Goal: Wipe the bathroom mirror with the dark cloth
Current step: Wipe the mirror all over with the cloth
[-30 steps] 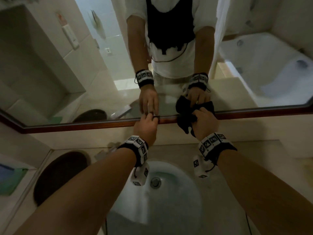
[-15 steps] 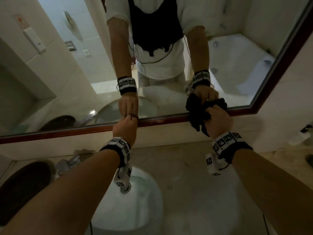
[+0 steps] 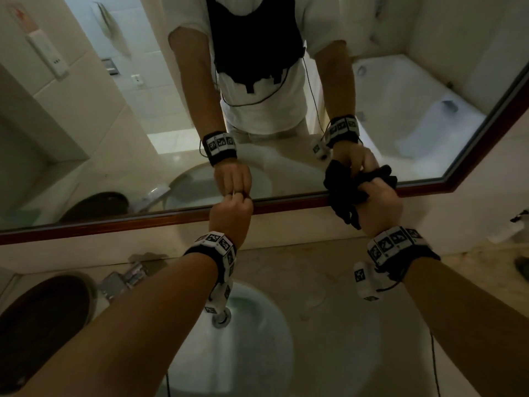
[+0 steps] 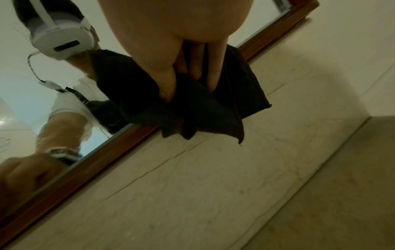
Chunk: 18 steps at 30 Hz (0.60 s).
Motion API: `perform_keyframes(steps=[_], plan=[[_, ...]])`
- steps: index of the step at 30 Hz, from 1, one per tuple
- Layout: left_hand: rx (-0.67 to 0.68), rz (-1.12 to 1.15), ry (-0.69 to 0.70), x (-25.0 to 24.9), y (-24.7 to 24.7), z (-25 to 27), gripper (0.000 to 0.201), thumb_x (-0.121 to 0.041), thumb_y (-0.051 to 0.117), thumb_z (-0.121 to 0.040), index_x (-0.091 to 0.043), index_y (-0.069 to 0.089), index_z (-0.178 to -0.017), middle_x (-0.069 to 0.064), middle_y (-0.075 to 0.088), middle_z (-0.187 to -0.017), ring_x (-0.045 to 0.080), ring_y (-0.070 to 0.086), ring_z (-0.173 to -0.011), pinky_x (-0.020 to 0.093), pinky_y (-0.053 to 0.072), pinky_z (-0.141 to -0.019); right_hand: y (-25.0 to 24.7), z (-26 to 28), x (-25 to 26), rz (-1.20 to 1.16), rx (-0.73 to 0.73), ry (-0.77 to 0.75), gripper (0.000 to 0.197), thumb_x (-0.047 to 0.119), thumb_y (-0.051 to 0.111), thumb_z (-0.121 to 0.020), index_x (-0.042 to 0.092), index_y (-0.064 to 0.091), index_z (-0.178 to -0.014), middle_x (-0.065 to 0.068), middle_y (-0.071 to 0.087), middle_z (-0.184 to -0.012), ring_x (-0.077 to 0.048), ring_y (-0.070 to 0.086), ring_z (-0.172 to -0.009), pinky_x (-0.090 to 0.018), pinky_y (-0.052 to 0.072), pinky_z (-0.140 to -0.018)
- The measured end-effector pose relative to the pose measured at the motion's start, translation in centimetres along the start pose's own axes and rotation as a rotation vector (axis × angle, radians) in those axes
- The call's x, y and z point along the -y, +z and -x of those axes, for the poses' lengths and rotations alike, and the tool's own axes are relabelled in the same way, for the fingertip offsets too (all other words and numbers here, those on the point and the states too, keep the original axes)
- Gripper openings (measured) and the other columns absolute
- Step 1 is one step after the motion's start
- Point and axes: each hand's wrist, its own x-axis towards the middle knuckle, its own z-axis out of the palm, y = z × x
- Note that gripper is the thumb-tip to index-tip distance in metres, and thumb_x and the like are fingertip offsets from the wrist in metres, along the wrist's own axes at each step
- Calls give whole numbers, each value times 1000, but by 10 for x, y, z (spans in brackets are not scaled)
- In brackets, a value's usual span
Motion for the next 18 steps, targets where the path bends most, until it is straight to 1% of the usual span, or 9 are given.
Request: perform_keyframes(steps=[3,6,9,11,13,14,15,16,18], plan=[[-3,-11,28,3,-1,-2,23,-1,80,-61,-11,60,-58,8,54,-57,27,52,-46,24,28,-41,11,8,32,9,-19,-11,10,3,67,-77,11,69,-71,-8,58,-75,-29,57,-69,-30,40,-47],[-4,10,48,4,-2,-2,23,1,81,-56,-10,60,-57,8,53,-56,27,51,-45,23,32,-39,23,14,70,25,63,20,10,7,69,-76,14,68,-70,-5,57,-76,-26,56,-69,-27,38,-46],[35,31,57,7,-3,-2,23,-2,83,-52,-11,62,-55,7,53,-55,26,51,-44,21,27,-40,36,22,115,5,145,-5,12,5,69,-74,14,64,-68,-6,56,-78,-29,57,-70,-26,33,-47],[23,16,52,9,-7,-3,21,-6,84,-53,-11,64,-56,6,55,-57,25,54,-45,21,29,-40,42,27,142,-30,179,-15,12,3,68,-74,12,62,-69,-8,55,-80,-31,56,-71,-28,30,-50],[36,-43,58,11,-8,-1,7,-9,76,-70,-10,69,-72,7,62,-72,25,61,-61,26,38,-44,45,29,155,-39,212,-5,10,2,66,-76,10,62,-73,-9,56,-83,-32,55,-76,-29,29,-54],[77,-64,66,11,-9,0,7,-10,65,-82,-9,70,-87,8,64,-86,27,64,-75,29,42,-51,45,29,156,-36,224,-6,9,1,66,-77,10,63,-75,-9,56,-85,-33,55,-78,-30,30,-55],[109,-78,66,10,-8,0,17,-9,53,-91,-9,67,-100,9,63,-99,28,63,-88,32,44,-59,46,29,156,-29,231,-10,10,2,67,-77,11,64,-77,-8,56,-86,-32,56,-79,-29,31,-56],[120,-77,66,9,-5,-1,23,-9,45,-95,-8,64,-108,10,61,-107,29,61,-96,34,44,-63,45,28,153,-16,241,-15,10,3,67,-78,13,64,-79,-6,57,-87,-31,56,-80,-29,32,-55],[131,-60,54,8,-7,-2,26,-8,41,-98,-7,62,-112,11,59,-110,30,59,-101,35,42,-65,45,26,149,7,268,-11,10,7,68,-79,16,63,-80,-3,56,-89,-29,56,-80,-29,32,-54]])
